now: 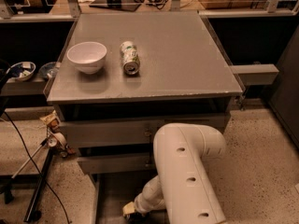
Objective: Place pepsi can into bottom drawer
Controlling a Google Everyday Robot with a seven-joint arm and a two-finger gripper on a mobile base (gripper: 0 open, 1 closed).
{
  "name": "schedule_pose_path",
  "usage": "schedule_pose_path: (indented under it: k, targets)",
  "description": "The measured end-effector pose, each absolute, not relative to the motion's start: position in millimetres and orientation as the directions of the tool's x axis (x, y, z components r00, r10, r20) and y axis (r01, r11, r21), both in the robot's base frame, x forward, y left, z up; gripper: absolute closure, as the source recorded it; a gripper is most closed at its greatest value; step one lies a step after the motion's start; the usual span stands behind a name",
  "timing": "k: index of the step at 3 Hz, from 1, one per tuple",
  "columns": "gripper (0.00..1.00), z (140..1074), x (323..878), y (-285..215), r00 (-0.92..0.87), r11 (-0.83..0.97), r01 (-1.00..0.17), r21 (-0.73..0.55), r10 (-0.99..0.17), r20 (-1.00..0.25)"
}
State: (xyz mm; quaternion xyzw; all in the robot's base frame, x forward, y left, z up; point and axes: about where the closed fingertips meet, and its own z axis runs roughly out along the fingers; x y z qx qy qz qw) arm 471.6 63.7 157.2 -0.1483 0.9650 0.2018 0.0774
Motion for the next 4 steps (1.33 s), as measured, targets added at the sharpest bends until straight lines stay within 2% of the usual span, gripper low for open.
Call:
schedule_pose_path:
  k: [1, 3, 4]
  targets:
    - [0.43, 157.2, 471.6, 63.7, -0.944, 0.875, -0.318, 0.367, -0.255, -0.209]
    - [0.00, 157.2, 471.5, 63.7, -0.944, 0.874, -0.318, 0.367, -0.255, -0.209]
    - [0.00, 157.2, 471.5, 63.7, -0.944, 0.874, -0.318, 0.367, -0.255, -0.209]
